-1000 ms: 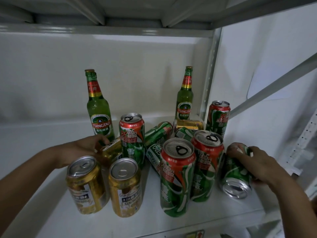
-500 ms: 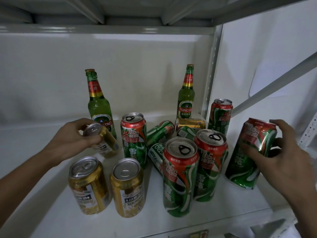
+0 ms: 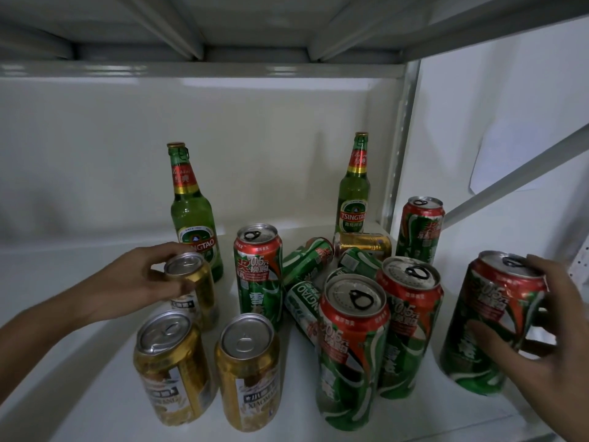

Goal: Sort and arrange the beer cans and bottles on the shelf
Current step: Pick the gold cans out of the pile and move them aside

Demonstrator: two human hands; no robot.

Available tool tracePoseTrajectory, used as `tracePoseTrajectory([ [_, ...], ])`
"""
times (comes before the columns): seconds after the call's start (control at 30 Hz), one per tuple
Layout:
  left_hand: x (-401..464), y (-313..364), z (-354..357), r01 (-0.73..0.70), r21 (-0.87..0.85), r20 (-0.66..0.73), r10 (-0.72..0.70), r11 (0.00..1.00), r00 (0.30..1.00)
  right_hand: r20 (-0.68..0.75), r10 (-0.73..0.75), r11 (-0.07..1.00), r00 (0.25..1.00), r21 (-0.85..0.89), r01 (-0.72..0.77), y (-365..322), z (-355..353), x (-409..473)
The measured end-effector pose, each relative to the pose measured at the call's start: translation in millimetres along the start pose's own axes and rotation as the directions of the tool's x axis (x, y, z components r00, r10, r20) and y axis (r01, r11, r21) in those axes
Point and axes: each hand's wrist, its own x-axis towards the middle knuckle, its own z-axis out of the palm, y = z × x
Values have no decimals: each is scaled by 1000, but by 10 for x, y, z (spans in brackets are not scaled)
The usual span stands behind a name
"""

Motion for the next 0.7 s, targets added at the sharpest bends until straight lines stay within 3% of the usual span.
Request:
tracePoseTrajectory([
  [0.3, 24, -79, -69, -24, -142, 113, 40, 990, 993, -9, 125, 991, 992, -51, -126, 287, -211, 112],
  [0.47, 57, 35, -187, -50, -24, 180, 53, 998, 982, -105, -39, 997, 994, -77, 31, 241, -281, 165],
  [0.57, 91, 146, -285, -129, 157, 6, 129, 979, 992, -136, -83, 988, 987, -143, 63, 159, -290, 282],
  [0.63, 98, 330, -318, -253, 309, -160, 312, 917, 937, -84, -65, 984, 994, -172, 50, 61, -300, 356],
  [0.7, 74, 610, -305, -385, 329, -226, 468, 862, 855, -98, -83, 976, 992, -211, 60, -72, -308, 428],
])
